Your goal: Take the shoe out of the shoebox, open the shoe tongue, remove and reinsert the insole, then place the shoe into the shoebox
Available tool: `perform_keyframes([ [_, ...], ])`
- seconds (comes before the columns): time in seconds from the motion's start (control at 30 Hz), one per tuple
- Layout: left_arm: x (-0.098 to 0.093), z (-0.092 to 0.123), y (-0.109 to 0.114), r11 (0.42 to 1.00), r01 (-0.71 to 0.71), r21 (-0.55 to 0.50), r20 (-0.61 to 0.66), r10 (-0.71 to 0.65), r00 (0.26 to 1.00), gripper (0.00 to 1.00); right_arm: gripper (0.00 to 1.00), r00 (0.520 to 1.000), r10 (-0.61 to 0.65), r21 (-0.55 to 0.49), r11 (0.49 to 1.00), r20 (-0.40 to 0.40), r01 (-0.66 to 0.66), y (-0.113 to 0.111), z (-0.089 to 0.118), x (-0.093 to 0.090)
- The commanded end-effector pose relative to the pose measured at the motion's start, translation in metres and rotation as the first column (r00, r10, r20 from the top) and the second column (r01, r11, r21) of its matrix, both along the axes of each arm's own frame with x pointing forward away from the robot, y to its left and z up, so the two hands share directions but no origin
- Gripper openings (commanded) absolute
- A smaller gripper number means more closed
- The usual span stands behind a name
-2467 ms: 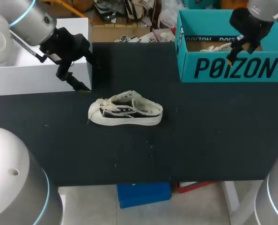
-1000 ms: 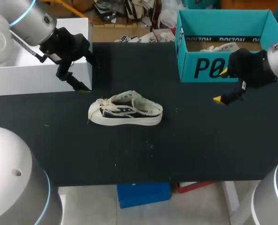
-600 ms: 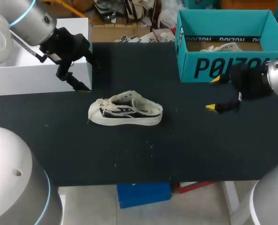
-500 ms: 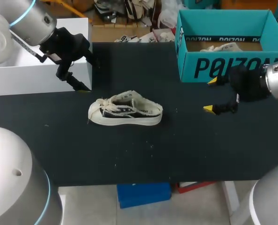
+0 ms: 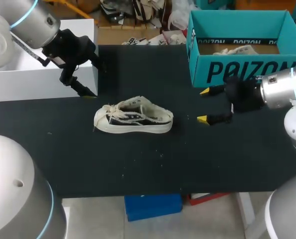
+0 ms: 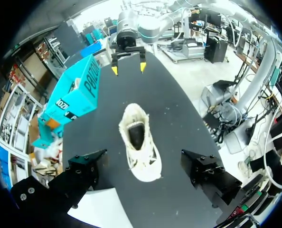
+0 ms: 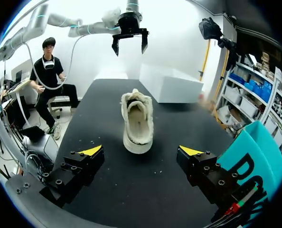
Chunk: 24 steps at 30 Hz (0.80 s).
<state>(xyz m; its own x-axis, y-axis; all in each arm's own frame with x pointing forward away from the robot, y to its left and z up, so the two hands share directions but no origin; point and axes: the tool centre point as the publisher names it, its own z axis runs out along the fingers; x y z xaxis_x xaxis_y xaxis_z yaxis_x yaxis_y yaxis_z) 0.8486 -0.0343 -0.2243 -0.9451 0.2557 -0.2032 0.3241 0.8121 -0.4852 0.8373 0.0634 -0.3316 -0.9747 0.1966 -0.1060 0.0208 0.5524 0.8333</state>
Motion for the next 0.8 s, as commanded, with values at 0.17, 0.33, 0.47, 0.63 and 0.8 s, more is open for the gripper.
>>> perform_keyframes([
  [0.17, 0.0, -0.002, 0.0, 1.0, 0.001, -0.003, 0.004, -0.001, 1.0, 1.0, 1.0, 1.0, 0.006, -0.014, 1.0, 0.024, -0.006, 0.039, -0.033, 0.016],
  [0.33, 0.0, -0.002, 0.0, 1.0, 0.001, -0.003, 0.004, -0.001, 1.0, 1.0, 1.0, 0.999, 0.007, -0.007, 1.0, 0.034, -0.007, 0.053, -0.045, 0.021],
  [0.47, 0.0, -0.002, 0.0, 1.0, 0.001, -0.003, 0.004, -0.001, 1.0, 1.0, 1.0, 1.0, 0.002, 0.012, 1.0, 0.031, -0.002, 0.064, -0.054, 0.023],
  [0.63, 0.0, -0.002, 0.0, 1.0, 0.001, -0.003, 0.004, -0.001, 1.0, 1.0, 1.0, 1.0, 0.01, 0.03, 0.999, 0.018, -0.01, 0.076, -0.064, 0.025],
  [0.8, 0.0, -0.002, 0.0, 1.0, 0.001, -0.003, 0.004, -0.001, 1.0, 1.0, 1.0, 1.0, 0.017, 0.04, 0.999, -0.001, -0.017, 0.086, -0.073, 0.029],
])
